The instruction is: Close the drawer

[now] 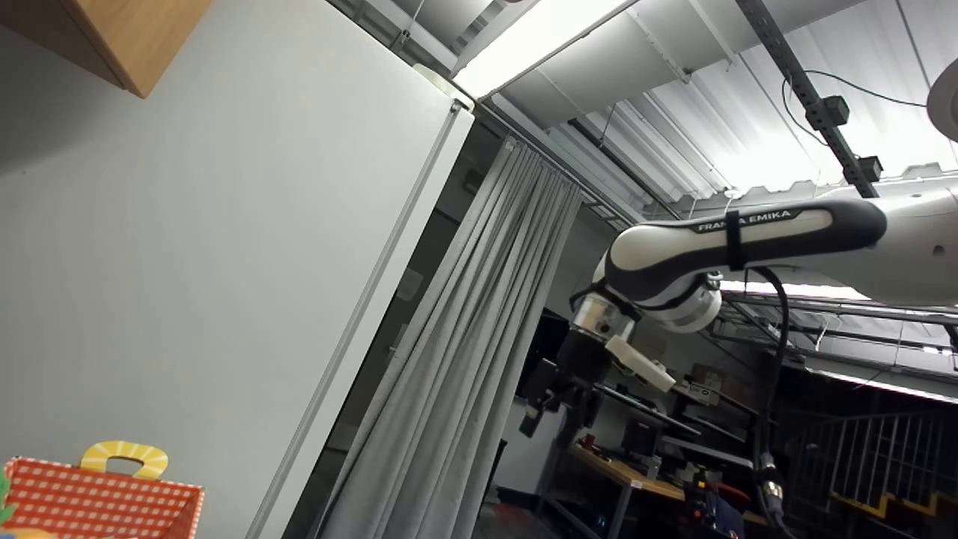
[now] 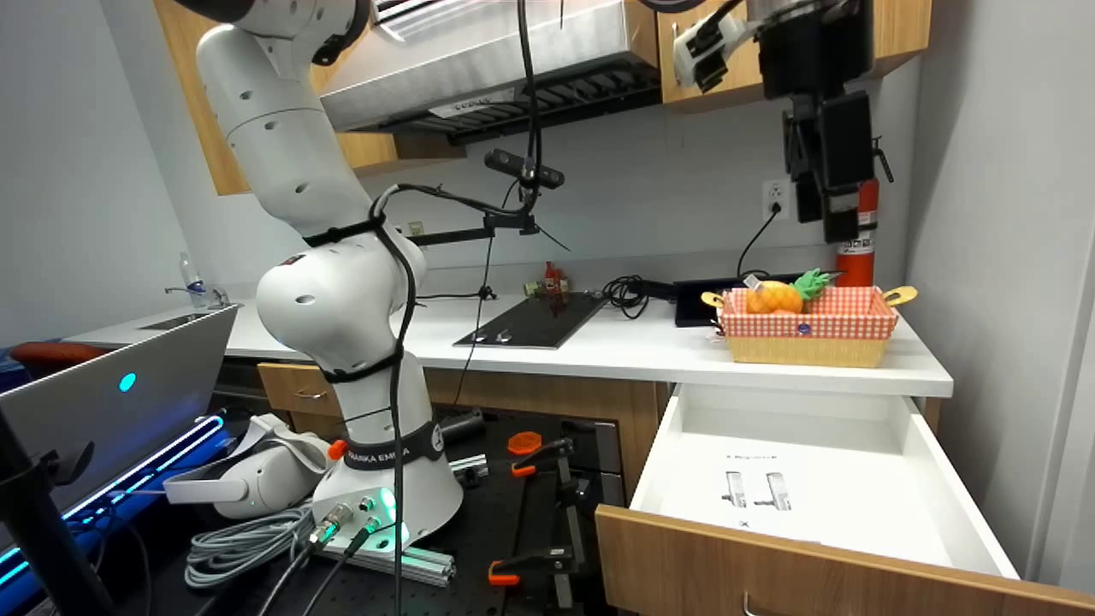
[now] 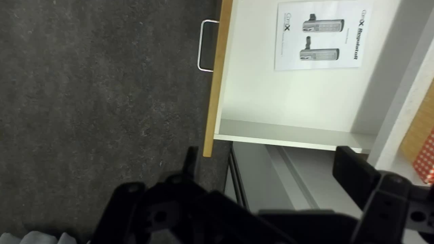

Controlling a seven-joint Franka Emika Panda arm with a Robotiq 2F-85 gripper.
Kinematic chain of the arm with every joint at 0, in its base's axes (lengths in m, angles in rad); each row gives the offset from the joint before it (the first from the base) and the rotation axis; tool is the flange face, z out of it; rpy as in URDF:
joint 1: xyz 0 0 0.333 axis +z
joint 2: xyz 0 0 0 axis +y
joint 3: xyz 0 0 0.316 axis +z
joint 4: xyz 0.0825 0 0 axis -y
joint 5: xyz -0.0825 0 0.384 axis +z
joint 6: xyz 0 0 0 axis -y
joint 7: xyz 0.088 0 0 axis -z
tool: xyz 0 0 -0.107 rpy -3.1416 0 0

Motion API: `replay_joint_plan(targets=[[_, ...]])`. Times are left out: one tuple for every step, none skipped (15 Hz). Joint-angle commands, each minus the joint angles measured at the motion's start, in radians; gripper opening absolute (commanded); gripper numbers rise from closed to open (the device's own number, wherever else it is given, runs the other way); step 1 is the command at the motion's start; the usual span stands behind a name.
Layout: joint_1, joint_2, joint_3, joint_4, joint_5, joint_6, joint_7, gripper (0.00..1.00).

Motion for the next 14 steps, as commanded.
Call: replay_joint_plan(targets=[[-0.037, 0.101, -0.019, 0.045, -0.058, 0.051, -0.002, 1.0], [-0.047, 0.127, -0.027, 0.041, -0.071, 0.077, -0.008, 1.0], [-0.055, 0.15, -0.034, 0.038, -0.083, 0.099, -0.012, 1.0], [-0.063, 0.177, -0.042, 0.029, -0.096, 0.132, -0.014, 1.0], [-0.07, 0.202, -0.049, 0.024, -0.105, 0.16, -0.014, 1.0], [-0.077, 0.229, -0.054, 0.016, -0.117, 0.191, -0.014, 1.0], [-0.083, 0.254, -0.059, 0.011, -0.125, 0.218, -0.015, 1.0], [-0.087, 0.281, -0.064, 0.003, -0.134, 0.248, -0.012, 1.0], [-0.091, 0.306, -0.068, 0.0, -0.141, 0.271, -0.01, 1.0], [-0.096, 0.334, -0.072, -0.005, -0.151, 0.3, -0.007, 1.0], [-0.1, 0.359, -0.075, -0.009, -0.157, 0.324, -0.007, 1.0], [-0.104, 0.385, -0.078, -0.014, -0.162, 0.347, -0.01, 1.0], [-0.107, 0.41, -0.083, -0.019, -0.168, 0.372, -0.01, 1.0], [-0.11, 0.435, -0.087, -0.024, -0.169, 0.397, -0.011, 1.0]])
